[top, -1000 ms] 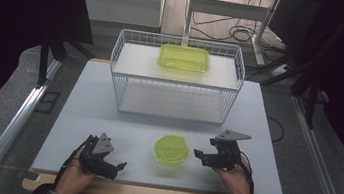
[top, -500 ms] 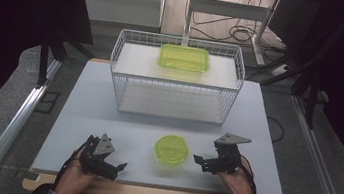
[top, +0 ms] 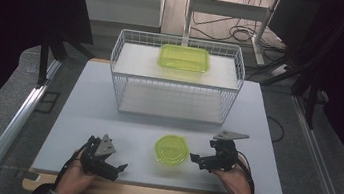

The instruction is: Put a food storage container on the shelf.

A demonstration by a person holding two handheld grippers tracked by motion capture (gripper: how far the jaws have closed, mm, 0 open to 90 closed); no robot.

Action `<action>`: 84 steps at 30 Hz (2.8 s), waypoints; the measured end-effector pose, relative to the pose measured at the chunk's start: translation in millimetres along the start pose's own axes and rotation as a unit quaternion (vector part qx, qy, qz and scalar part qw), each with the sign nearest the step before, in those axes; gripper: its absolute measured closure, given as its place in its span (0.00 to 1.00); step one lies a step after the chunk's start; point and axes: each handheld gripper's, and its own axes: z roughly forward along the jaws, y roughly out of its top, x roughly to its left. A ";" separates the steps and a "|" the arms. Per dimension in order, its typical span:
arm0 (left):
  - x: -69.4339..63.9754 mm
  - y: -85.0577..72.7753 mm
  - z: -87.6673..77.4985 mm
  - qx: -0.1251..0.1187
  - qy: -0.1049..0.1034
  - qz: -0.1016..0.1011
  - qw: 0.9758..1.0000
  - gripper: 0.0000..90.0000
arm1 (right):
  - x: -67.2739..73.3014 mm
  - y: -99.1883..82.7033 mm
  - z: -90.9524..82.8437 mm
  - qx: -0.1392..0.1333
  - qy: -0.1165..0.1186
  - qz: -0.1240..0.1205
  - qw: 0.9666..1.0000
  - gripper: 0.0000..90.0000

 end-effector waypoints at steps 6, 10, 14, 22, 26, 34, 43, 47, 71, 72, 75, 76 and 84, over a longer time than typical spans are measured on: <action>-0.4 -0.1 0.5 0.002 0.000 0.002 1.000 0.01 | 2.7 8.9 1.9 0.012 0.011 0.009 1.000 0.09; -0.3 0.0 0.3 0.004 -0.001 0.005 1.000 0.01 | 2.7 13.8 1.7 0.003 0.024 0.021 0.999 0.16; -0.4 0.1 0.6 0.005 -0.001 0.006 1.000 0.01 | 1.2 19.3 3.7 -0.004 0.039 0.027 0.999 0.26; -1.3 0.1 1.4 0.008 -0.001 0.010 1.000 0.02 | -5.0 25.3 13.1 0.009 0.055 0.036 0.998 0.35; -1.6 0.0 2.2 0.010 -0.001 0.011 1.000 0.02 | -8.1 26.5 16.3 0.014 0.072 0.047 0.996 0.40; -2.7 0.1 2.9 0.013 -0.001 0.017 1.000 0.02 | -10.9 30.5 29.4 0.040 0.105 0.070 0.991 0.58; -3.4 -0.1 3.7 0.017 -0.002 0.021 1.000 0.02 | -19.8 31.9 41.0 0.065 0.167 0.143 0.973 0.75; -3.7 -0.1 4.1 0.018 -0.003 0.022 1.000 0.02 | -22.9 31.5 43.4 0.078 0.179 0.172 0.966 0.85; -2.1 0.0 2.6 0.013 -0.003 0.014 1.000 0.02 | -25.3 45.4 18.6 0.025 0.207 0.193 0.959 0.90; -2.1 0.0 2.6 0.013 -0.003 0.014 1.000 0.02 | -25.6 46.6 17.1 0.022 0.208 0.195 0.958 0.90; -1.7 0.1 2.4 0.012 -0.004 0.011 1.000 0.02 | -26.7 50.2 12.7 0.014 0.209 0.198 0.958 0.90; -1.5 0.1 2.4 0.012 -0.005 0.010 1.000 0.02 | -27.2 51.5 11.3 0.012 0.210 0.198 0.957 0.90; 1.1 0.3 0.3 0.002 -0.015 -0.009 1.000 0.01 | -27.7 62.9 1.8 -0.003 0.208 0.196 0.958 0.90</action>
